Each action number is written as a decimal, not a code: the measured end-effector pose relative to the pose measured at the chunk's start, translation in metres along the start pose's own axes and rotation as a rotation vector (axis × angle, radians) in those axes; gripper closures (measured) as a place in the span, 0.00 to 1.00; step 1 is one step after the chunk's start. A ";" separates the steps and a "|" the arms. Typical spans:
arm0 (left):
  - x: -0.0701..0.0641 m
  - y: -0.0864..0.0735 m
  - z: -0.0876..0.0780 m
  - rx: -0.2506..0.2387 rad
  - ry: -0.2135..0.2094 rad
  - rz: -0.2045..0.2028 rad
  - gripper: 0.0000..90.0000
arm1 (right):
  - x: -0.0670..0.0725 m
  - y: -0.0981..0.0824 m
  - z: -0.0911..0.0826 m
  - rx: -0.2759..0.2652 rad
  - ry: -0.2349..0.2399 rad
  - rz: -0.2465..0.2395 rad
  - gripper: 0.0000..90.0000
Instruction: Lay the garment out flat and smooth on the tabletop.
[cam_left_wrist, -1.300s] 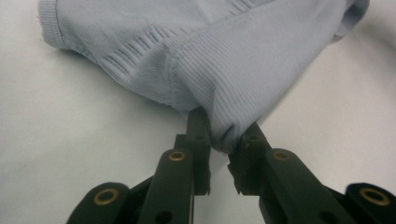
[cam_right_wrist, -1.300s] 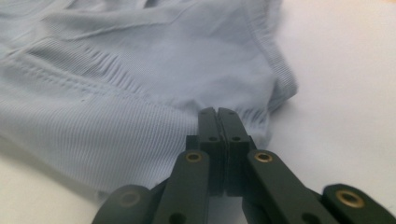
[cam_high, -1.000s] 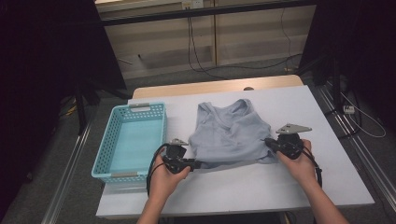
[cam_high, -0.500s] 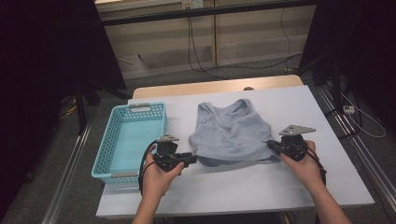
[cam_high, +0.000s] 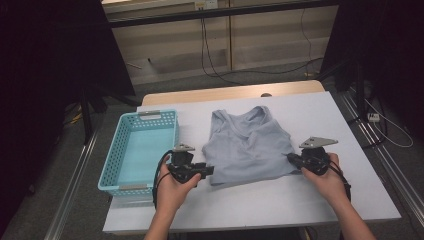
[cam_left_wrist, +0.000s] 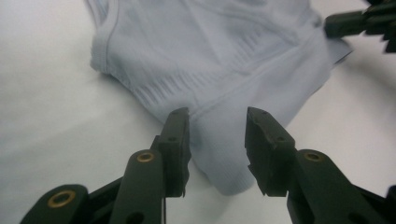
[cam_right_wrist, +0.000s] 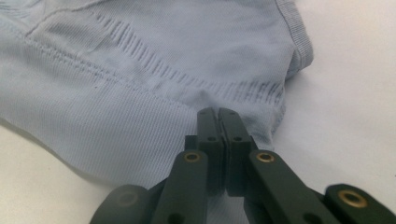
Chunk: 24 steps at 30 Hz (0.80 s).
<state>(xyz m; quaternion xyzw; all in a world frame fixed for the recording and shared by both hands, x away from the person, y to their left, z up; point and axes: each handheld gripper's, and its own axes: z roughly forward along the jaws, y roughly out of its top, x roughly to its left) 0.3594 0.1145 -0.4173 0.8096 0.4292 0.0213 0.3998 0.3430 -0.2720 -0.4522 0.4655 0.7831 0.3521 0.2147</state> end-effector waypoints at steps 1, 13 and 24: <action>0.001 -0.003 0.009 0.016 0.015 -0.004 0.68 | 0.001 0.000 0.000 0.005 -0.009 -0.015 0.99; 0.003 -0.013 0.040 0.069 0.078 0.023 0.67 | -0.008 -0.007 0.001 0.038 -0.129 -0.045 1.00; 0.004 -0.012 0.042 0.073 0.083 0.015 0.84 | -0.011 -0.003 -0.003 -0.038 -0.055 0.036 0.72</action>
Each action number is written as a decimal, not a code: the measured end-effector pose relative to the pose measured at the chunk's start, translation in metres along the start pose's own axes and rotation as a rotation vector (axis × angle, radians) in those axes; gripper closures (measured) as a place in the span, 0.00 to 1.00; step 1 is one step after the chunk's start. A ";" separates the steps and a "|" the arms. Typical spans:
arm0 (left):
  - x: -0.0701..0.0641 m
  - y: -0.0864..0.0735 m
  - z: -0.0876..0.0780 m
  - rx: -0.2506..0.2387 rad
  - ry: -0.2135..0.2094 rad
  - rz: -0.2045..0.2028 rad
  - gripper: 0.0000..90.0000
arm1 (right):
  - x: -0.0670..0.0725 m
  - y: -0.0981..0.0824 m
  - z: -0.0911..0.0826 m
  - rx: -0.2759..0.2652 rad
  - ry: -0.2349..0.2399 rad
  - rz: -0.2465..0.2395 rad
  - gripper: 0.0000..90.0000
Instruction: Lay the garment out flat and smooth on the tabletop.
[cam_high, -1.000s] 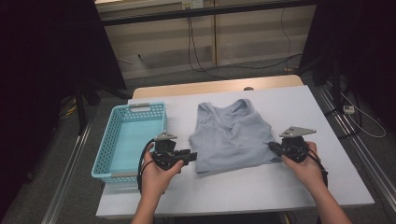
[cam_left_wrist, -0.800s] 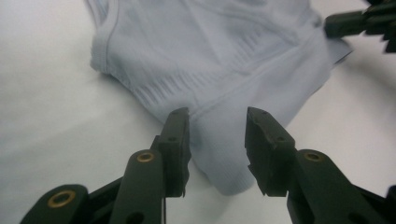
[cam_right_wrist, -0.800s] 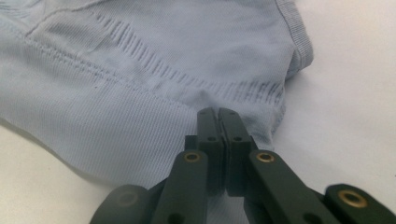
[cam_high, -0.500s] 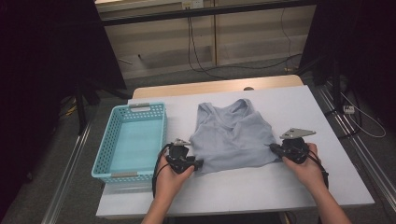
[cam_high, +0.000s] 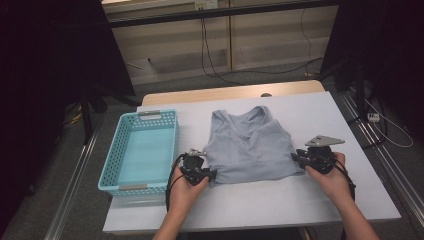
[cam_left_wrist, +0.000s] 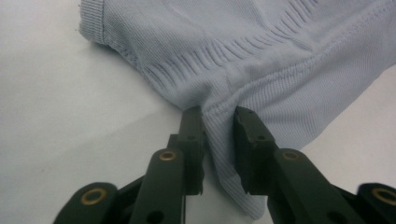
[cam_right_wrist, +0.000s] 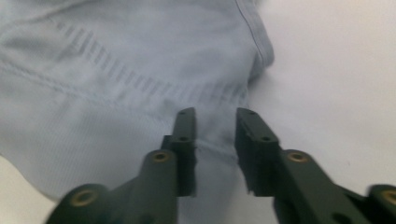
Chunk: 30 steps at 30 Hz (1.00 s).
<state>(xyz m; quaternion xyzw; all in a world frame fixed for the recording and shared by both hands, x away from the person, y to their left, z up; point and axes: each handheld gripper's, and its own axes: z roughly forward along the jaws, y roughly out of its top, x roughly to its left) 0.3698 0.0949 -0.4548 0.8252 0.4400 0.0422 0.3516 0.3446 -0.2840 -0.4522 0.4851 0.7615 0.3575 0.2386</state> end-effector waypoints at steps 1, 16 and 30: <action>0.000 0.000 0.000 0.000 0.000 0.000 0.87 | 0.002 0.002 0.000 -0.009 -0.002 0.001 0.68; 0.000 0.009 -0.012 0.005 -0.033 -0.025 0.93 | -0.006 0.016 0.038 0.068 -0.003 0.011 0.98; -0.005 0.016 -0.013 -0.055 -0.063 -0.006 0.92 | -0.023 0.045 0.032 0.017 -0.075 0.008 0.99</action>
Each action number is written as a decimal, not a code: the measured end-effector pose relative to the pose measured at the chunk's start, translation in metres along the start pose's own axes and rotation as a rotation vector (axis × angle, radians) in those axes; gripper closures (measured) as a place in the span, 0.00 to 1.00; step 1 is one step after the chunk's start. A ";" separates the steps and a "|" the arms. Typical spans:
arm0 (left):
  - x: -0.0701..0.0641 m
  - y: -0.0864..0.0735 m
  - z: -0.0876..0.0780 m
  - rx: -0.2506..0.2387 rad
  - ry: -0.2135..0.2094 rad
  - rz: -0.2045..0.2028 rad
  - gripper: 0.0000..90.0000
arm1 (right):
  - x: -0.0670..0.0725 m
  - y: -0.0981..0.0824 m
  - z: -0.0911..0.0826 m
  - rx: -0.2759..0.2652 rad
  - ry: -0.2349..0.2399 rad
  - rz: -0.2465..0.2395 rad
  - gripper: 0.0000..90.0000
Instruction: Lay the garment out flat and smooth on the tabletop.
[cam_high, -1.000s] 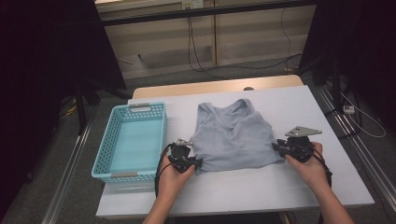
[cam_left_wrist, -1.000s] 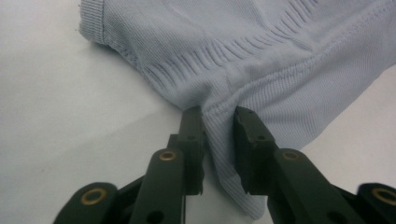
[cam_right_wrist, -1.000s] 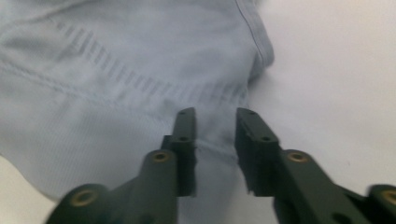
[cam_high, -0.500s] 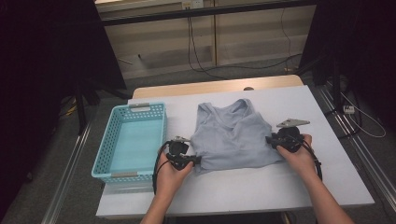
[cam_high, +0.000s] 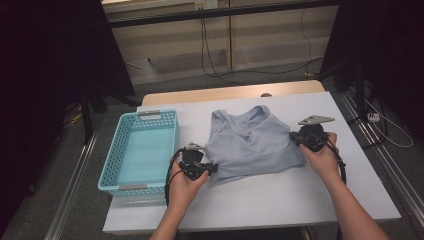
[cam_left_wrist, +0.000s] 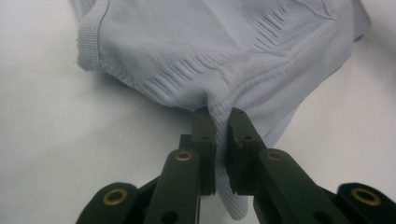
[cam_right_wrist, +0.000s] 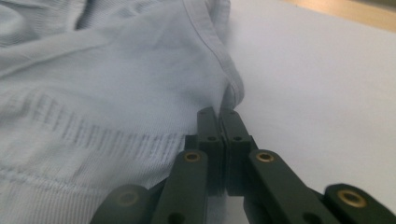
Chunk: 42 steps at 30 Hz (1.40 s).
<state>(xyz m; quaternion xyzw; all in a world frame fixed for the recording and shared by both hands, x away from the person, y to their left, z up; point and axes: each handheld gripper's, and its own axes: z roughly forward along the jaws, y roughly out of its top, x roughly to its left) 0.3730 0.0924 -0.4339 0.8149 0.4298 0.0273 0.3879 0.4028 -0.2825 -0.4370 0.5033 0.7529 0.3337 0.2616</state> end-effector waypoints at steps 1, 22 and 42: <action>-0.001 -0.001 0.004 0.006 -0.005 -0.001 0.92 | -0.002 -0.001 0.006 0.020 -0.002 0.004 0.99; 0.006 -0.005 -0.007 -0.018 -0.012 0.002 0.59 | 0.023 -0.023 -0.020 -0.044 0.058 -0.028 0.58; 0.002 -0.009 -0.006 0.005 -0.013 0.019 0.52 | 0.106 0.006 -0.001 -0.022 0.186 -0.109 0.72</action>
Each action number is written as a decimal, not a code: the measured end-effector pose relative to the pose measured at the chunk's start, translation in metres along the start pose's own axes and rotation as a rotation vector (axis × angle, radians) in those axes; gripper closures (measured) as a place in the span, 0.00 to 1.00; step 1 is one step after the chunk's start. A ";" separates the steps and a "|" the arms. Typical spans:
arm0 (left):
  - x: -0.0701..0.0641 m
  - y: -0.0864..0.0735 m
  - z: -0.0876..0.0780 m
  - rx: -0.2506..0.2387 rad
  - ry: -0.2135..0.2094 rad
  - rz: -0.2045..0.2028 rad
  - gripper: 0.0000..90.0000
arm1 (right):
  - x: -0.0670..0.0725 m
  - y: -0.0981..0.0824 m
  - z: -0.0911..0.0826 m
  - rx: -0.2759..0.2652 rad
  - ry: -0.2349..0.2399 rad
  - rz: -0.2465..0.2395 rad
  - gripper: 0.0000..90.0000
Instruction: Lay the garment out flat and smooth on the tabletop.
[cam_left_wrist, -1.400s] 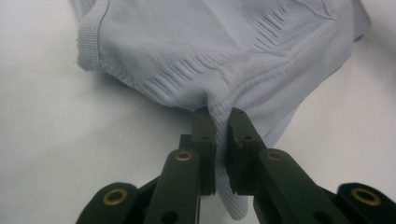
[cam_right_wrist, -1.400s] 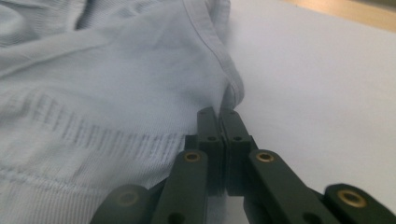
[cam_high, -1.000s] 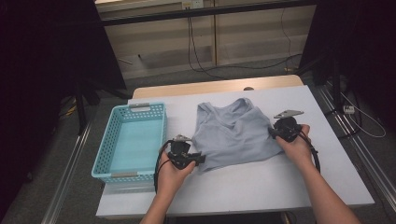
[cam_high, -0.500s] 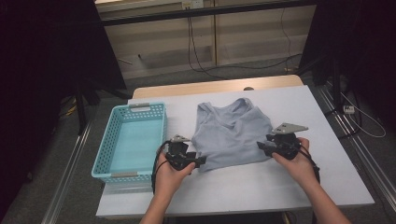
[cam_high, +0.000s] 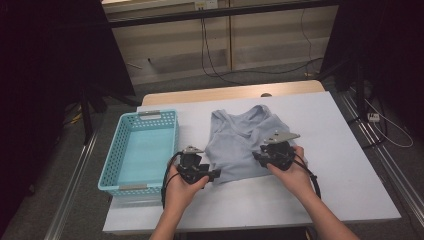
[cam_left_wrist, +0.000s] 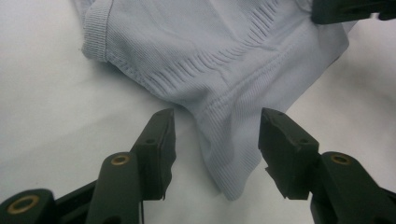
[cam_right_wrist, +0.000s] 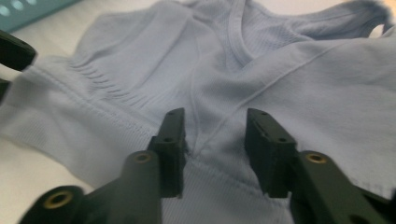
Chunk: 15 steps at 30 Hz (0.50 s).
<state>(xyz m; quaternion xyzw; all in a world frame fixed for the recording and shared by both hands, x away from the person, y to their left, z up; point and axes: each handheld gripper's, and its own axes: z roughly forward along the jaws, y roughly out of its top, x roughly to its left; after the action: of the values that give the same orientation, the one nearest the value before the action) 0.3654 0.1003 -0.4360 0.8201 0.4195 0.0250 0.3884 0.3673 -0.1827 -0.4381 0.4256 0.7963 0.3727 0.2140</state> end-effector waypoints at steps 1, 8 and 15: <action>0.000 0.000 0.000 0.001 -0.004 -0.002 0.52 | 0.001 0.000 0.005 0.016 -0.004 -0.006 0.74; -0.001 -0.001 0.000 -0.003 -0.001 -0.004 0.52 | 0.006 -0.002 0.028 0.110 -0.007 -0.034 0.89; -0.001 -0.001 0.000 -0.017 0.010 -0.009 0.43 | -0.003 0.007 0.017 0.028 0.005 -0.003 0.95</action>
<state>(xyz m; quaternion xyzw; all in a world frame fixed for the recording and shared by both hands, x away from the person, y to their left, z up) 0.3638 0.0998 -0.4359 0.8147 0.4247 0.0309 0.3936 0.3838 -0.1759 -0.4431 0.4266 0.8026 0.3623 0.2066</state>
